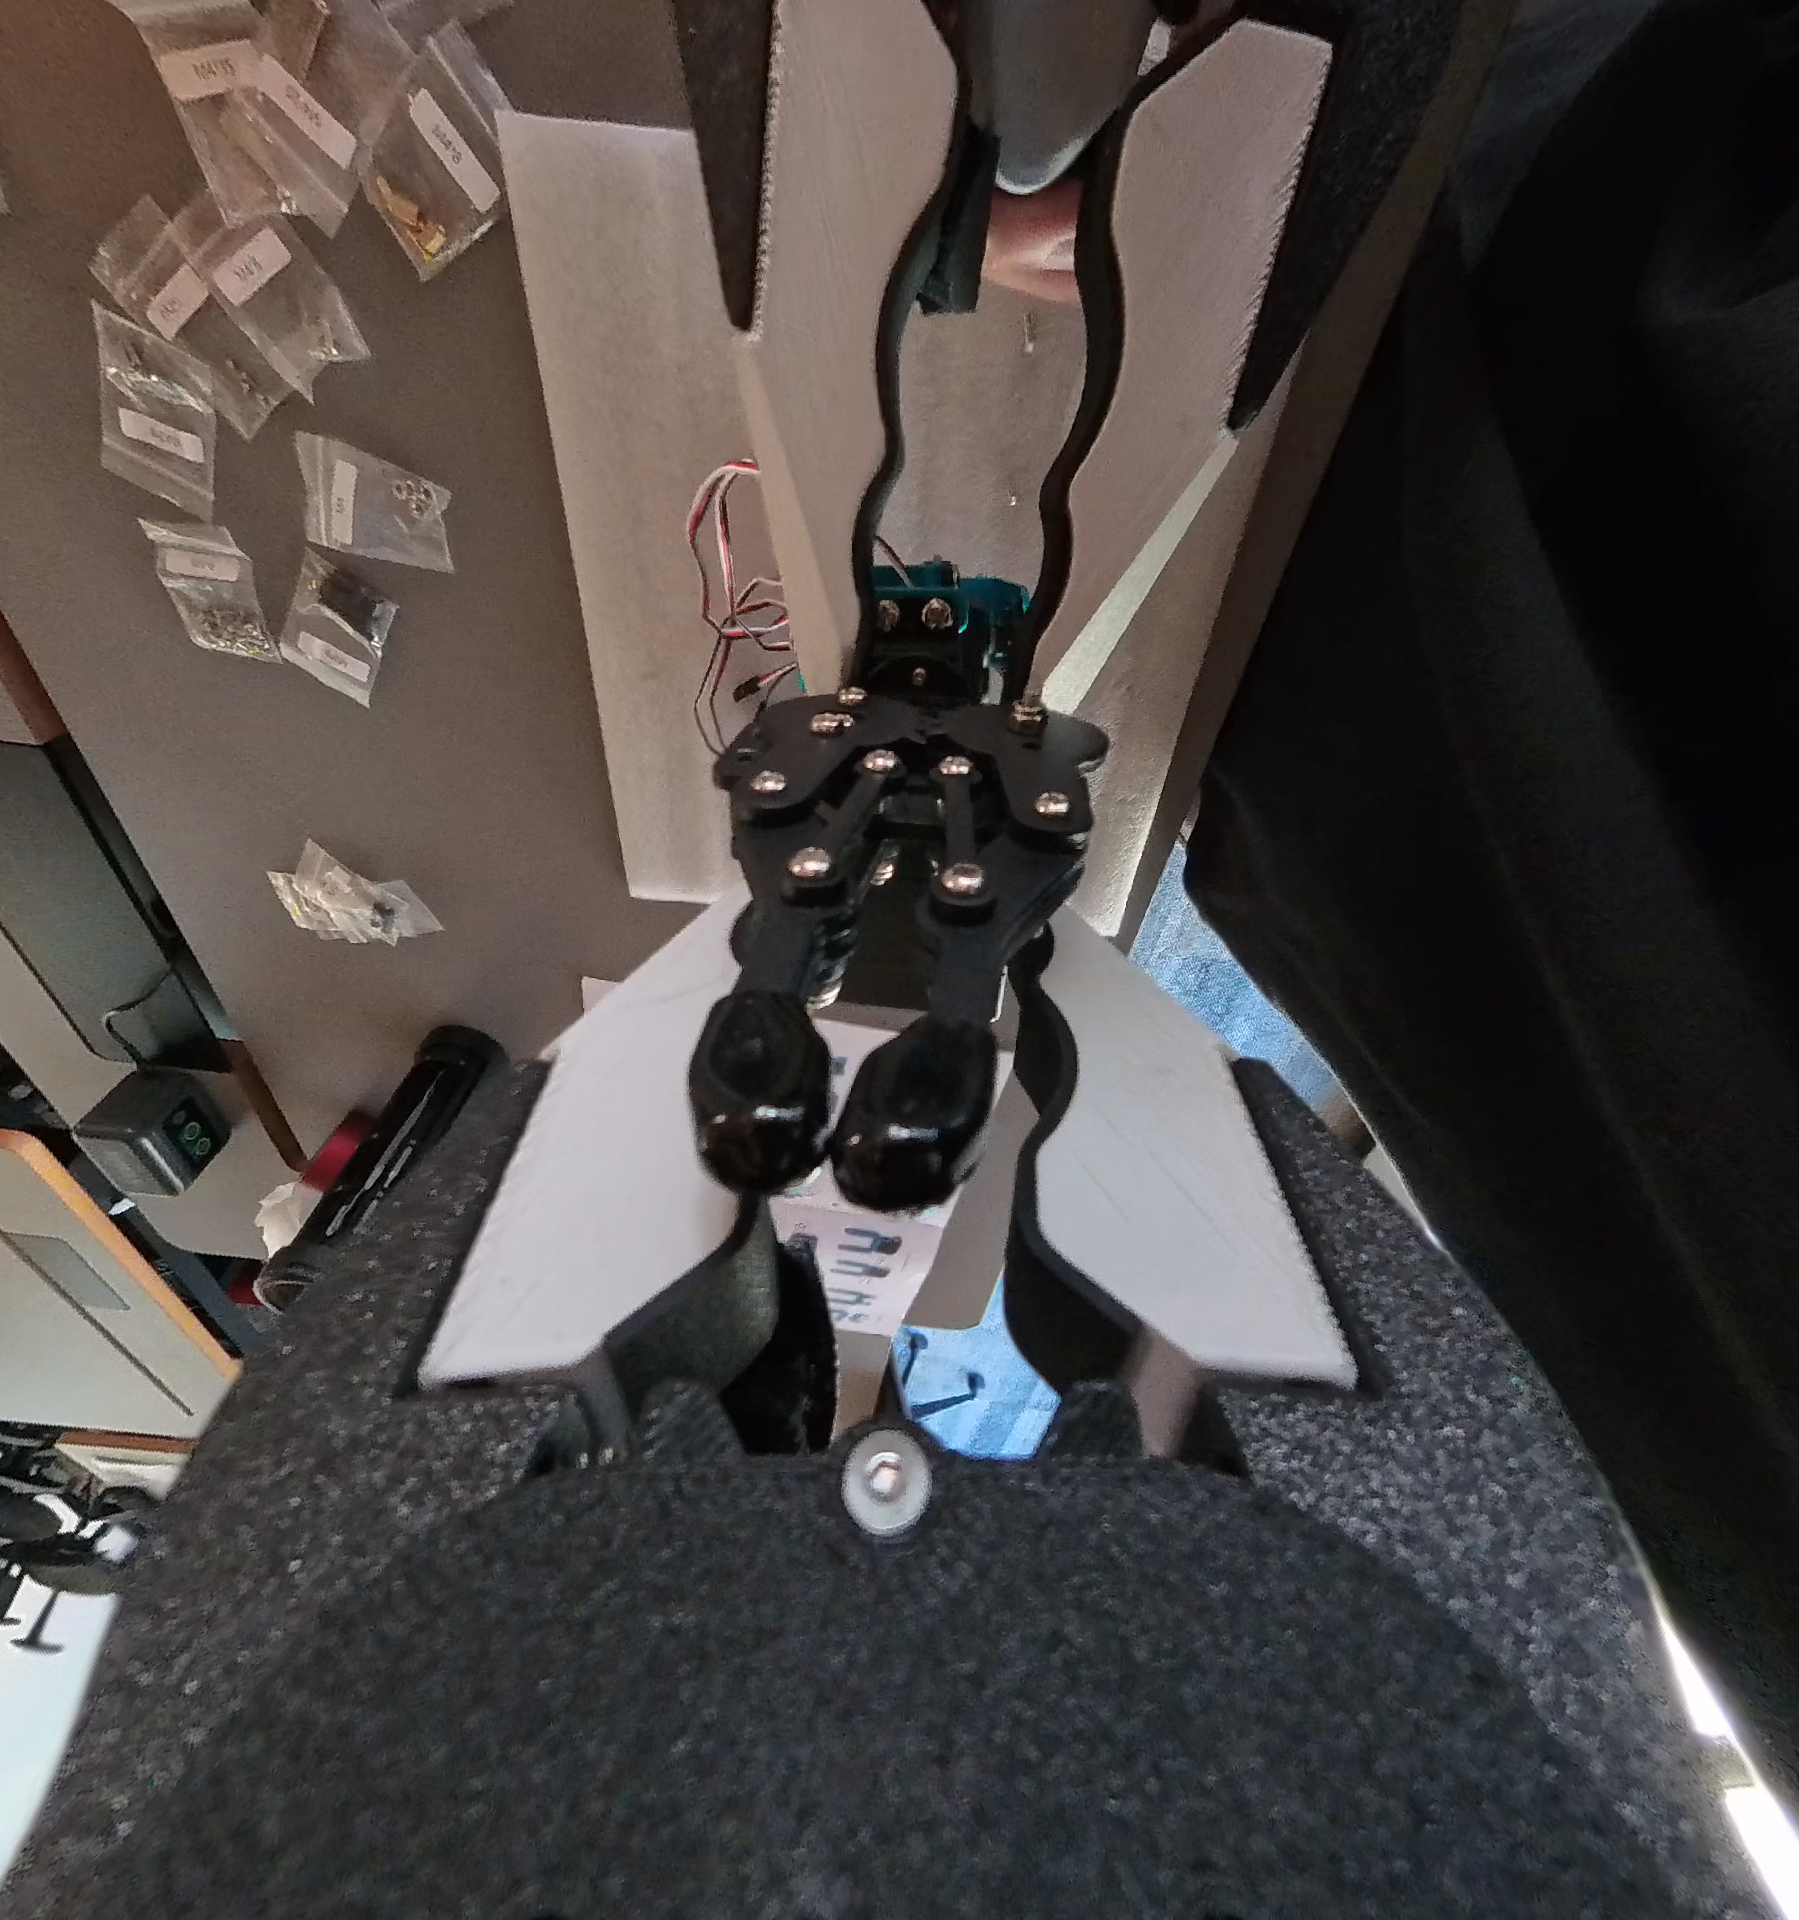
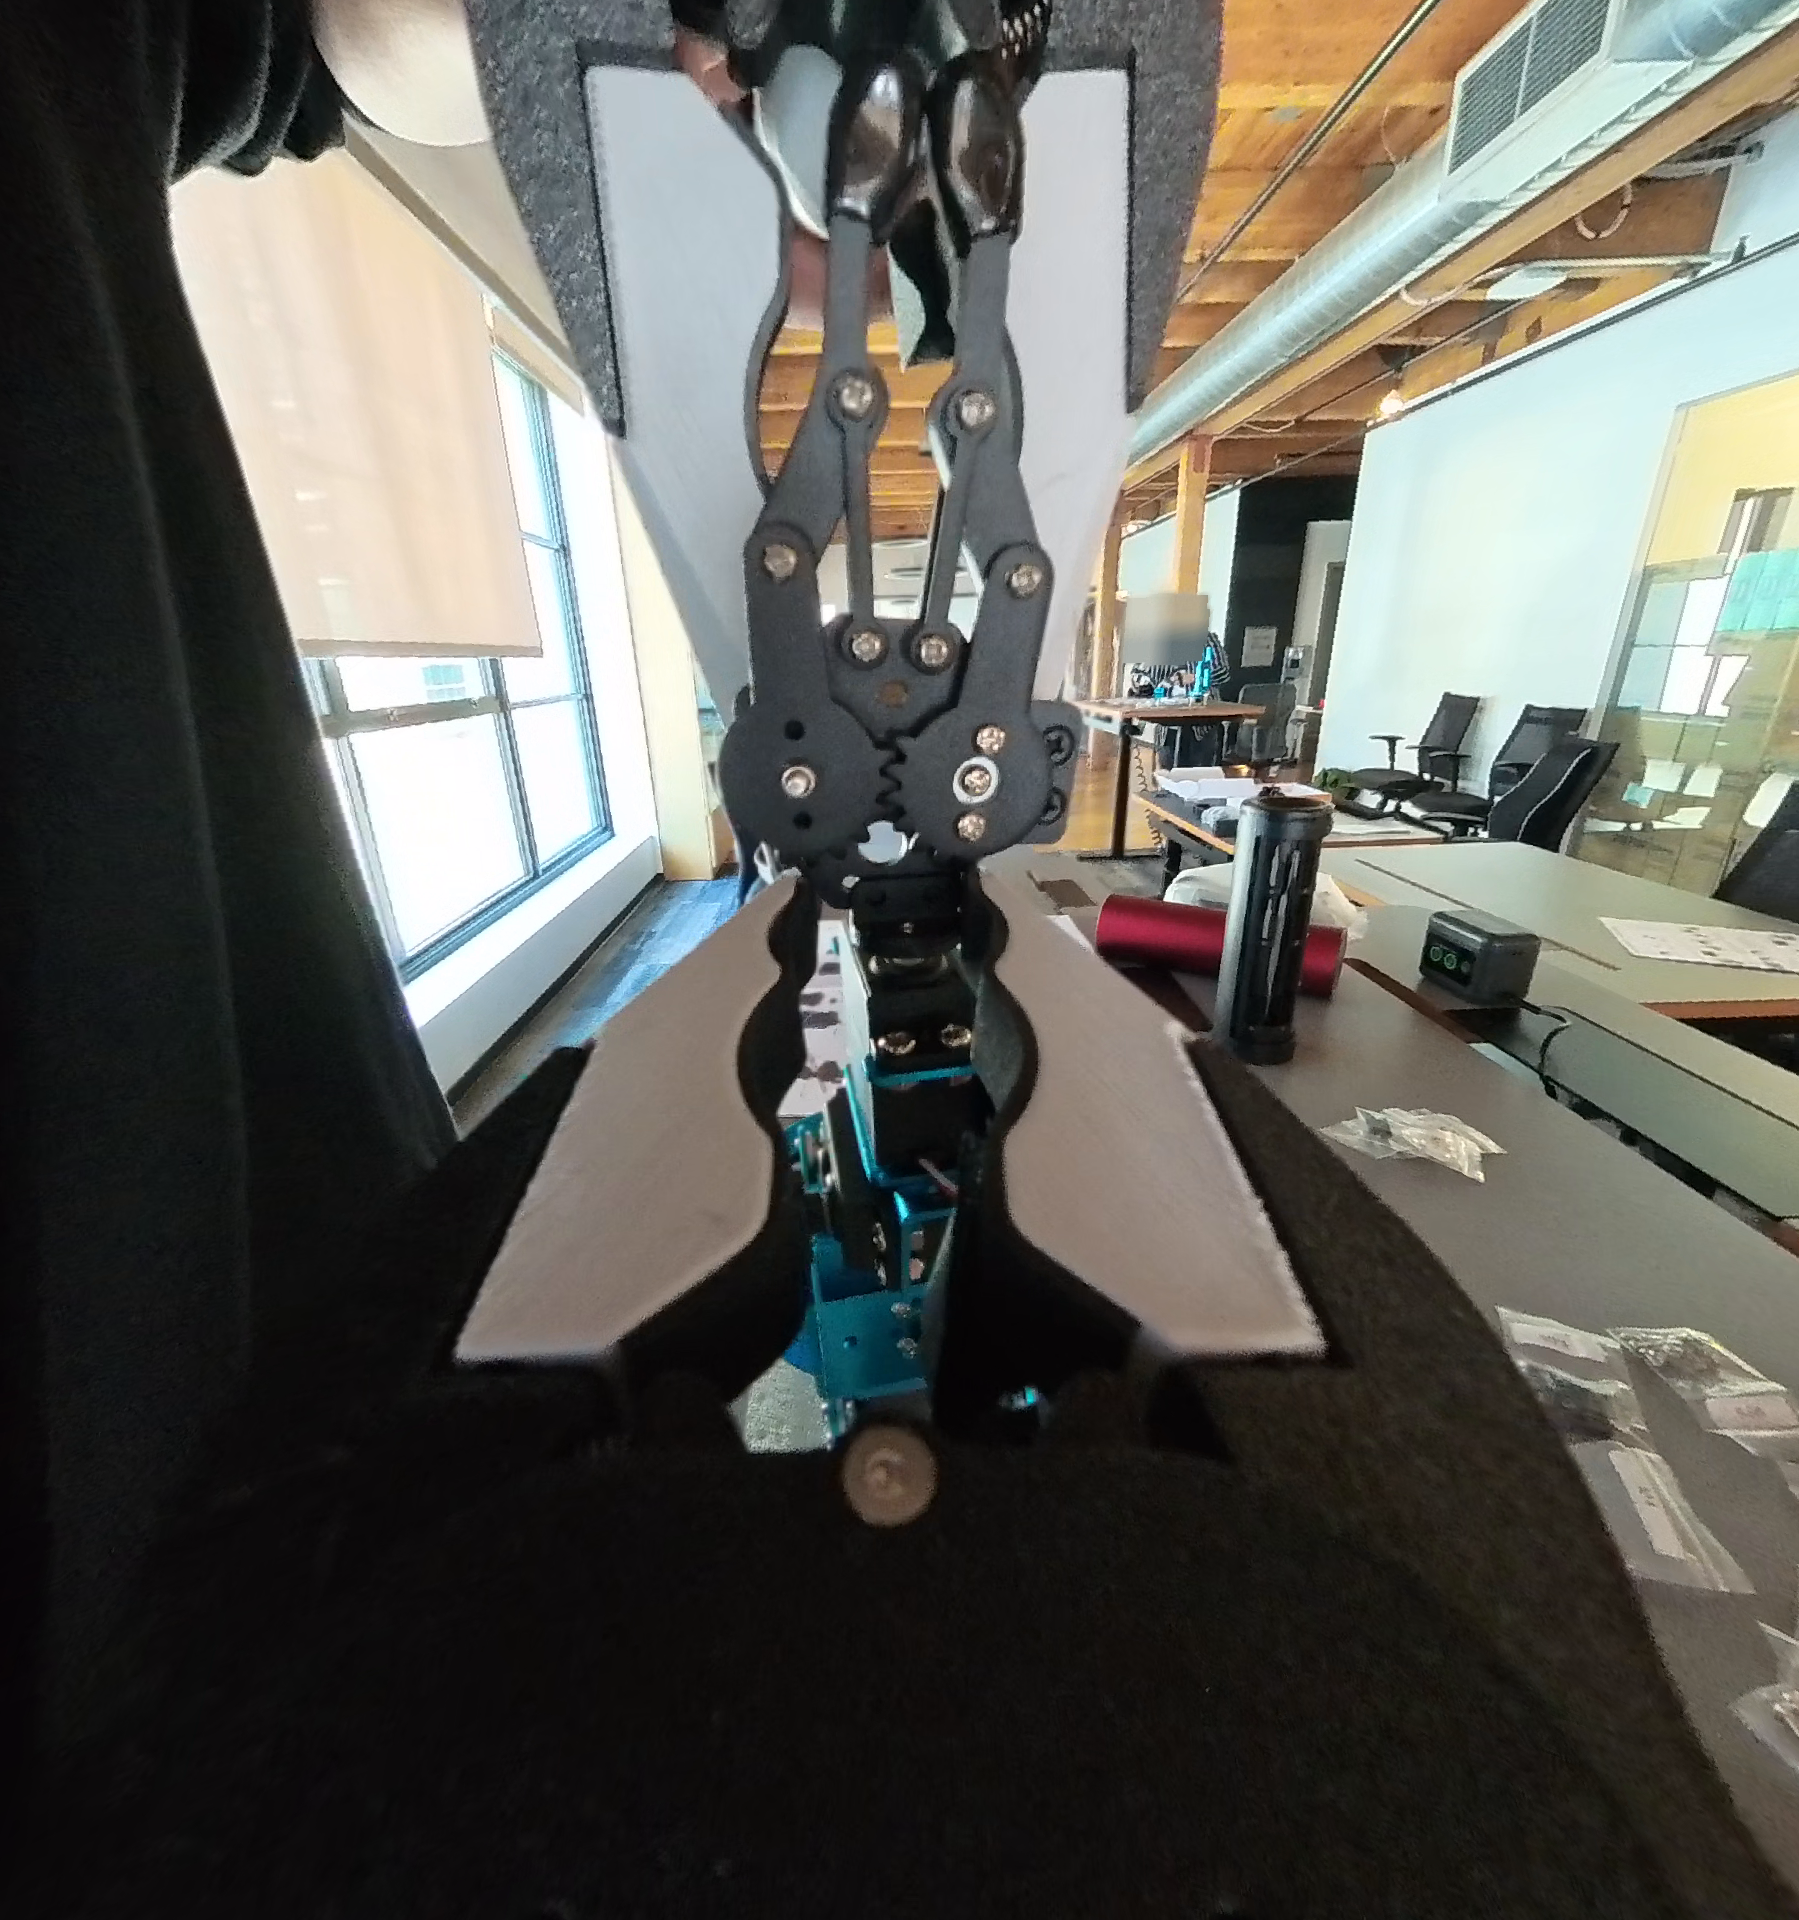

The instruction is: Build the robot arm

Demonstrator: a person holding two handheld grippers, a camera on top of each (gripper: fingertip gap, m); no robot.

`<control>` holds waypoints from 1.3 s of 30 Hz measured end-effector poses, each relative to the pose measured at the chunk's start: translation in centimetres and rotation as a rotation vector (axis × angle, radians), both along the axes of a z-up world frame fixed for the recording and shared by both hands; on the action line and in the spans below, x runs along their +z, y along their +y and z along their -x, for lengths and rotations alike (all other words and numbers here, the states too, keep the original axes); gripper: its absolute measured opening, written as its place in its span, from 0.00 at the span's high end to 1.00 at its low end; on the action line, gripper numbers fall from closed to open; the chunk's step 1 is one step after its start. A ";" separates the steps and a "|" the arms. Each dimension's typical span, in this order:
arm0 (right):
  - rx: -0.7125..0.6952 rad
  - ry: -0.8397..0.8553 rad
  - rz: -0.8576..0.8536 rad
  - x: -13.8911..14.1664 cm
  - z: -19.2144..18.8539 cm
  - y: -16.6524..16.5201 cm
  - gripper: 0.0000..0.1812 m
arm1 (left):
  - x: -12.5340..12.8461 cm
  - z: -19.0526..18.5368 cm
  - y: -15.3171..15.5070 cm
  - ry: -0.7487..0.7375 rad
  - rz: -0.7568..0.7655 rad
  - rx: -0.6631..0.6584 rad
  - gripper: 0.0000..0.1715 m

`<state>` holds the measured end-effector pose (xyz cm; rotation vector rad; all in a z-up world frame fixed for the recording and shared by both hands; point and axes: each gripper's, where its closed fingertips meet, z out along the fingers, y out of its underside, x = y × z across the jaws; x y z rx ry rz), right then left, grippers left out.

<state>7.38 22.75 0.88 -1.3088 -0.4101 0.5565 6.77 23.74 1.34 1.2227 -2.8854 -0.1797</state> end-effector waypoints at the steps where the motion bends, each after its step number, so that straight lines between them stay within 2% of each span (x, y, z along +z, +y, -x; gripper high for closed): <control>1: -0.004 -0.009 -0.006 0.0 0.0 -0.1 0.86 | 0.0 0.0 -0.1 -0.001 0.000 0.001 0.74; 9: -0.010 0.040 0.010 -0.1 -0.5 0.3 0.86 | 0.0 -0.6 0.4 -0.034 -0.060 -0.007 0.74; 12: -0.074 0.043 -0.004 0.0 -1.0 0.4 0.86 | 0.1 -0.7 0.7 -0.036 -0.074 0.001 0.74; 15: -0.031 0.059 0.013 0.0 -0.9 0.1 0.87 | 0.1 -0.5 0.4 -0.016 -0.059 -0.002 0.74; 28: -0.065 -0.024 -0.036 -0.5 -1.8 0.2 0.90 | -0.3 -1.4 0.4 -0.048 -0.048 0.017 0.74; 31: -0.025 0.017 -0.022 -0.5 -1.8 0.2 0.89 | -0.2 -1.5 0.4 -0.068 -0.048 0.009 0.74; 34: 0.073 0.082 0.008 -0.3 -1.4 -0.2 0.88 | -0.1 -1.1 0.2 -0.070 -0.012 0.026 0.74; 39: 0.058 0.020 0.025 -0.1 -1.3 0.6 0.85 | 0.0 -1.1 0.8 -0.087 0.017 0.064 0.74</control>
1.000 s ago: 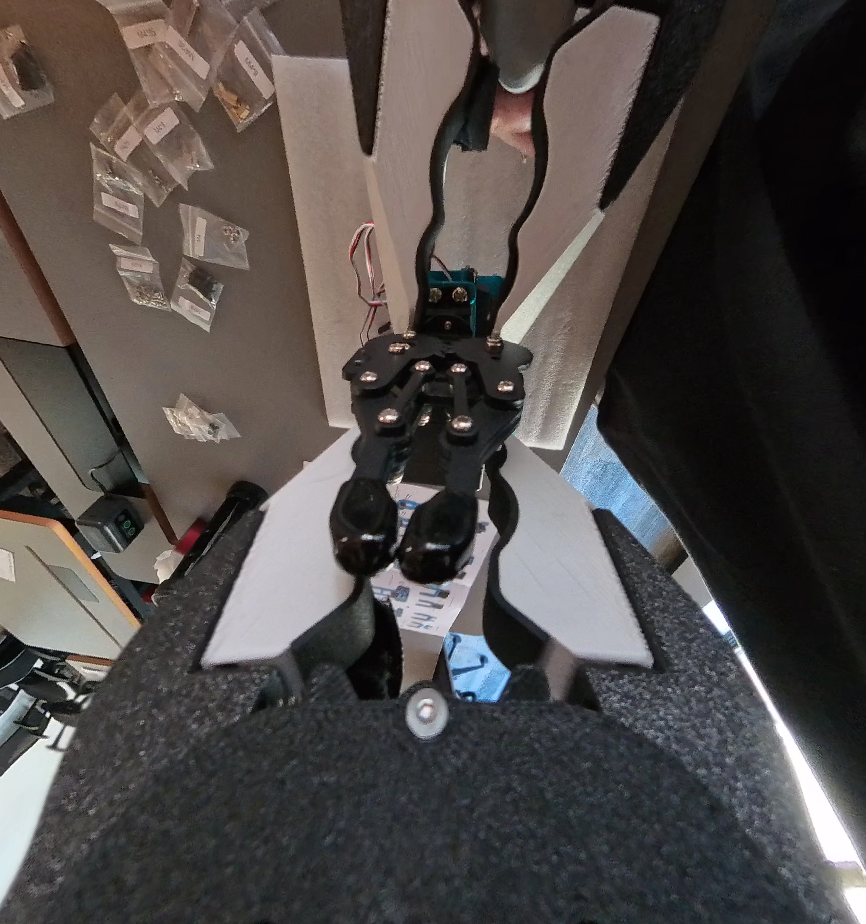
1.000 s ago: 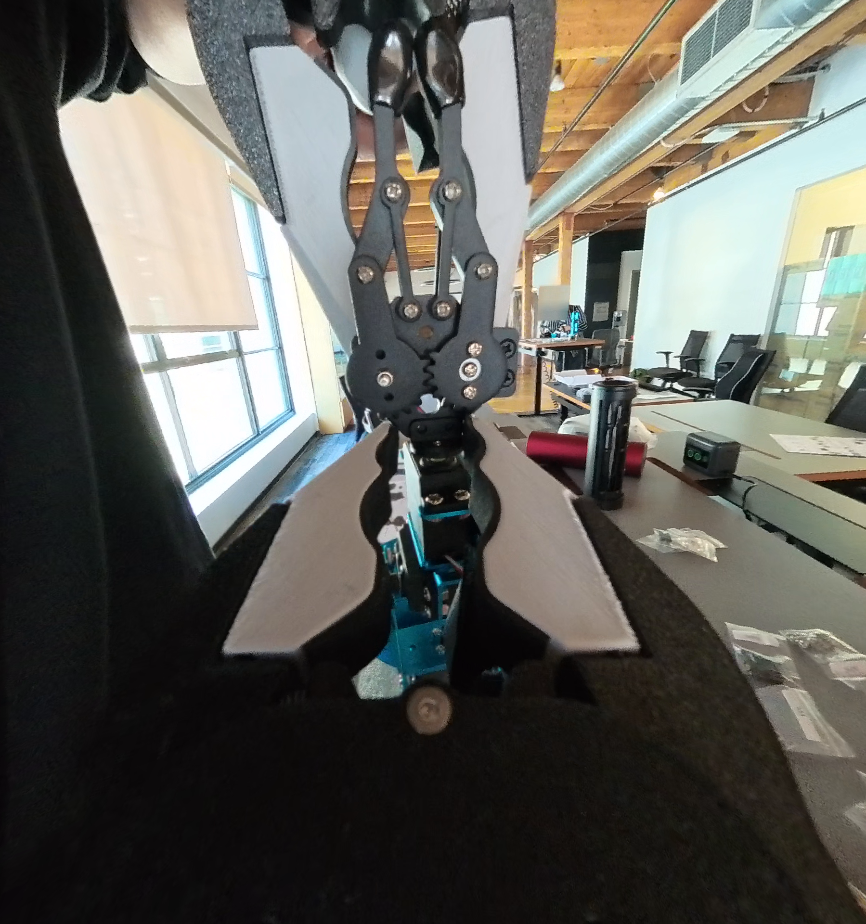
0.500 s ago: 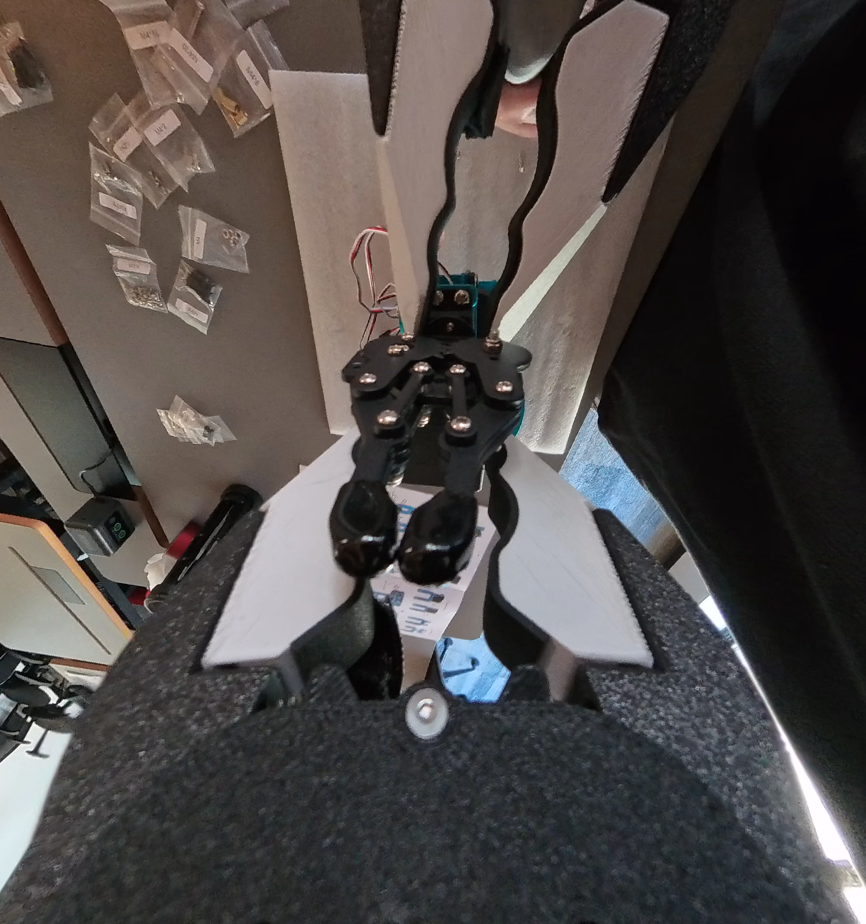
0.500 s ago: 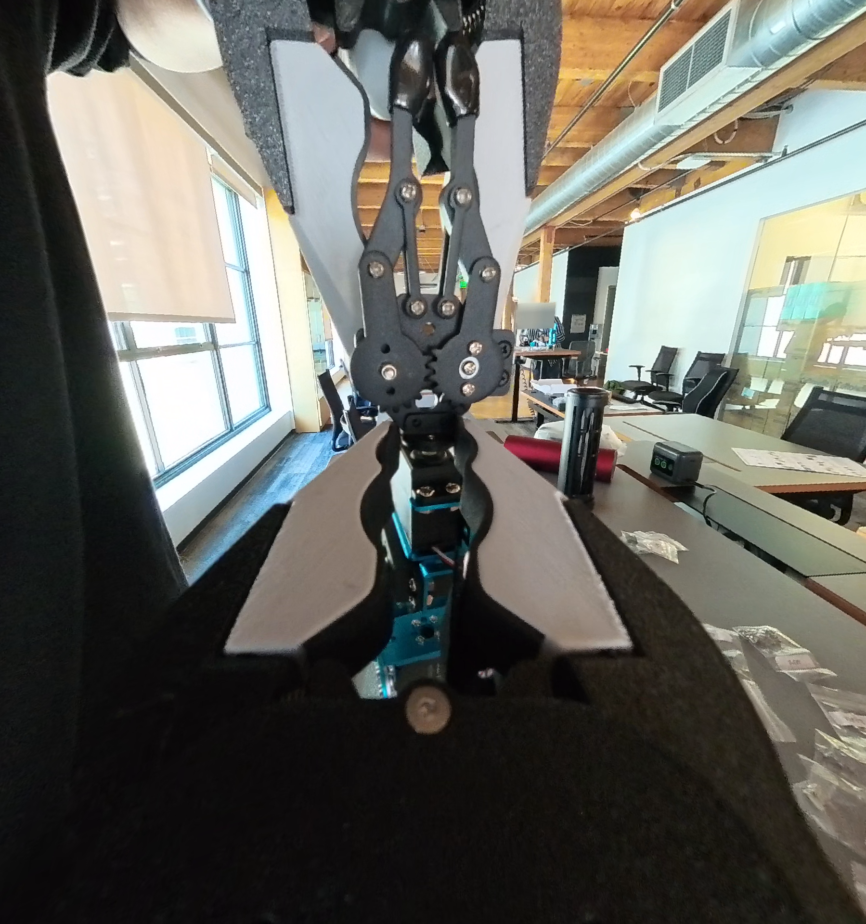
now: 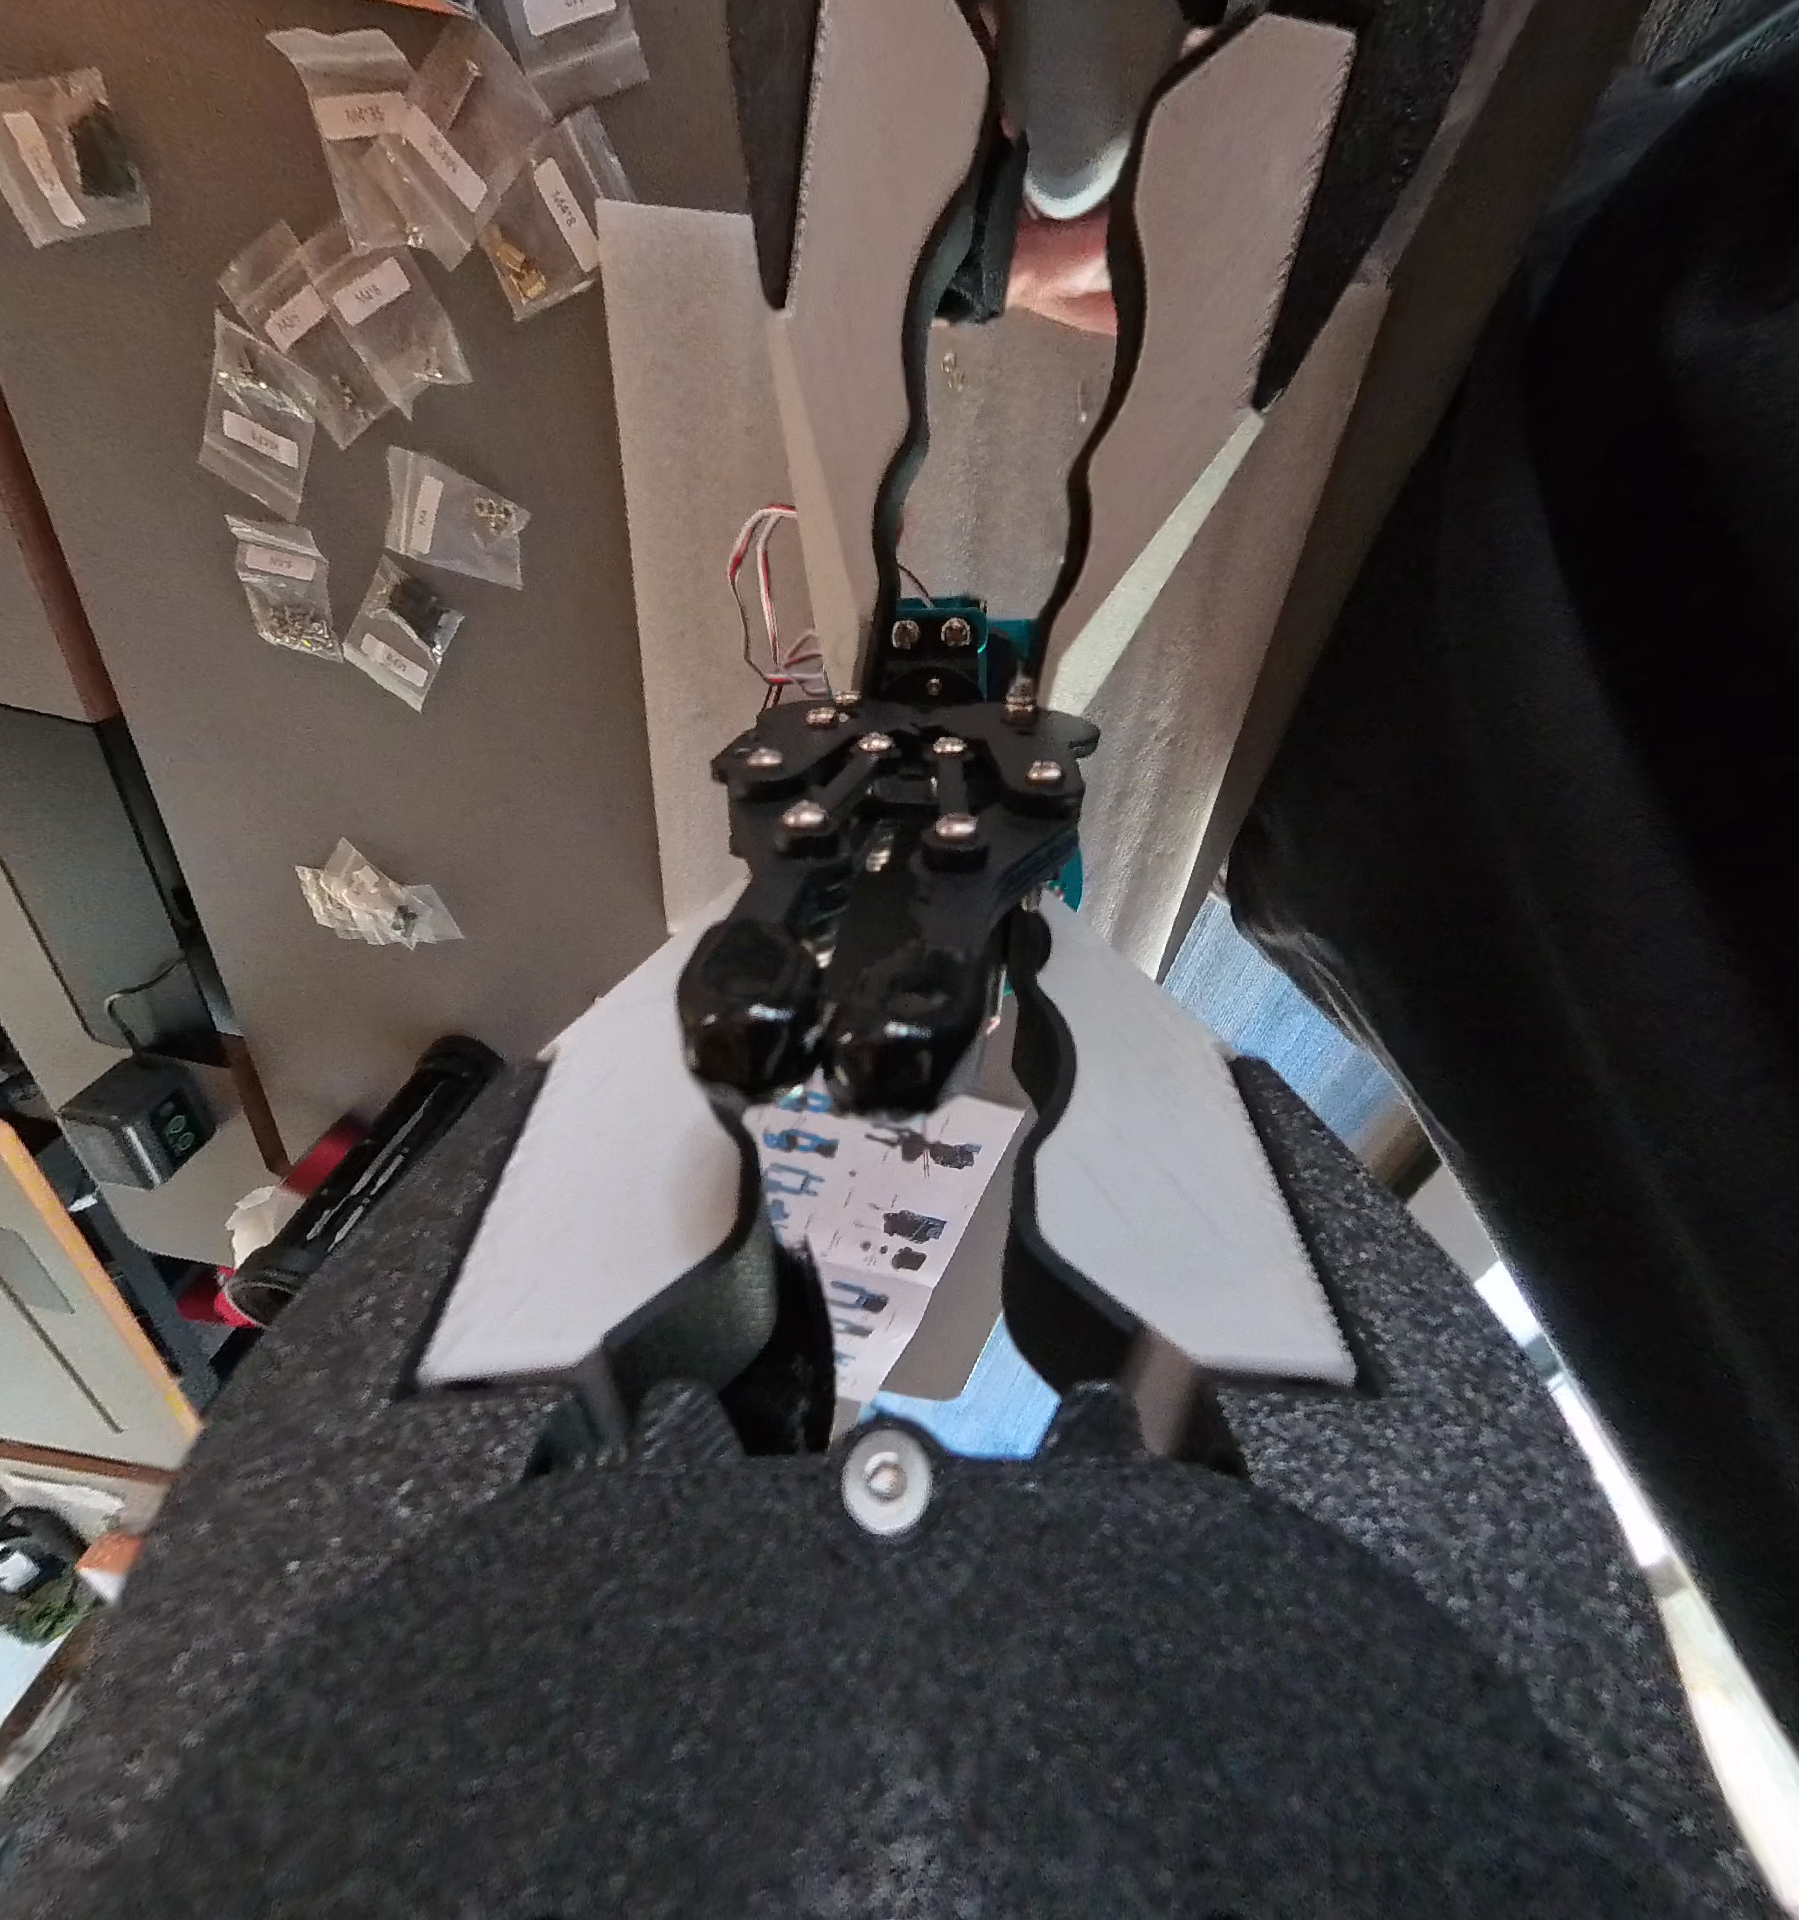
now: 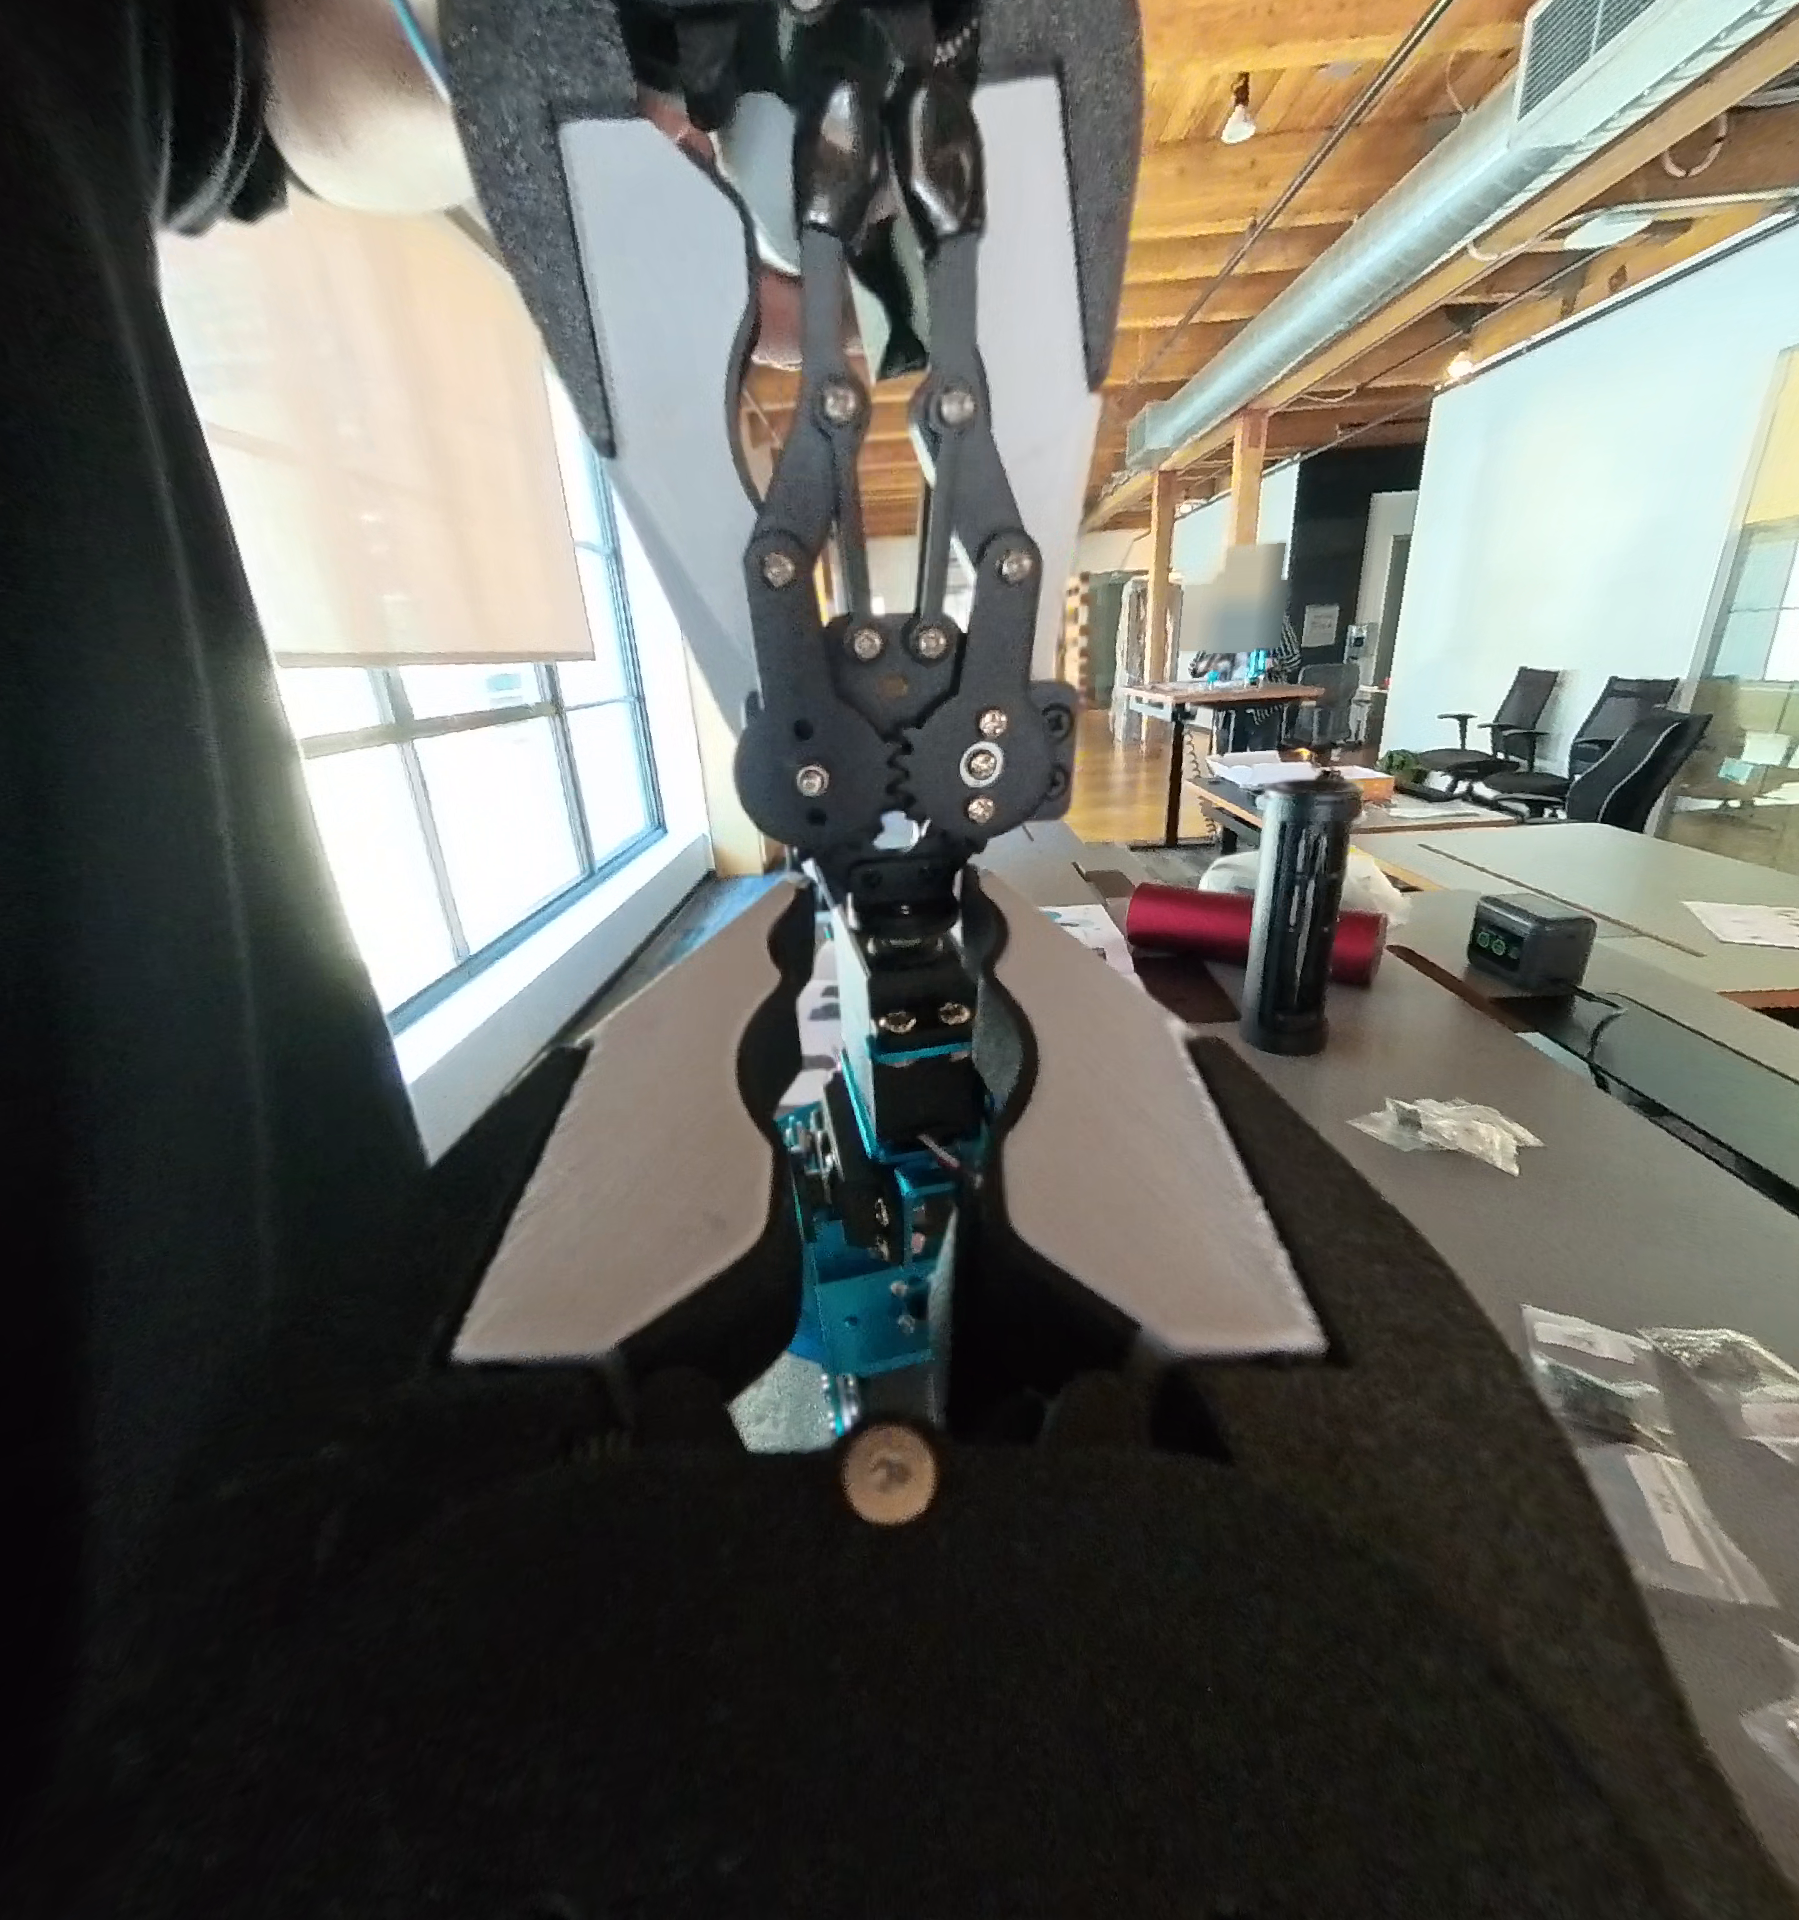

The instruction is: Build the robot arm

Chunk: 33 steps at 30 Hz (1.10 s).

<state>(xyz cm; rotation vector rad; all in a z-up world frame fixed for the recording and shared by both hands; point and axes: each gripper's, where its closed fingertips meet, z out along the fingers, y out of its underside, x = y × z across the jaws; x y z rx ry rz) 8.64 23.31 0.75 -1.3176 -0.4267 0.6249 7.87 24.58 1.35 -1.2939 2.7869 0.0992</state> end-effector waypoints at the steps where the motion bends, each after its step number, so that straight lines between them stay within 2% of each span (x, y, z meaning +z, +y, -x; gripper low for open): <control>1: 0.004 -0.011 0.005 0.0 0.0 0.1 0.85 | 0.0 -0.1 0.0 -0.010 0.011 0.004 0.74; 5: 0.046 -0.024 0.038 -0.6 -0.2 0.4 0.80 | 0.0 -0.1 0.0 -0.035 0.055 0.020 0.74; 9: 0.086 0.016 0.028 0.3 -0.2 0.4 0.85 | 0.0 -0.2 0.2 -0.054 0.078 0.028 0.74; 18: 0.141 0.014 0.067 0.0 0.0 1.5 0.86 | 0.0 -0.5 0.7 -0.103 0.140 0.063 0.74; 20: 0.112 -0.028 0.039 0.0 0.0 1.6 0.87 | 0.0 -0.5 0.8 -0.116 0.135 0.061 0.74; 25: 0.086 -0.010 0.032 -0.1 -0.1 1.9 0.89 | 0.0 -0.6 1.1 -0.165 0.072 0.030 0.74; 33: 0.129 0.007 0.046 -0.1 0.4 1.6 0.88 | 0.0 -0.1 0.8 -0.104 0.151 0.054 0.74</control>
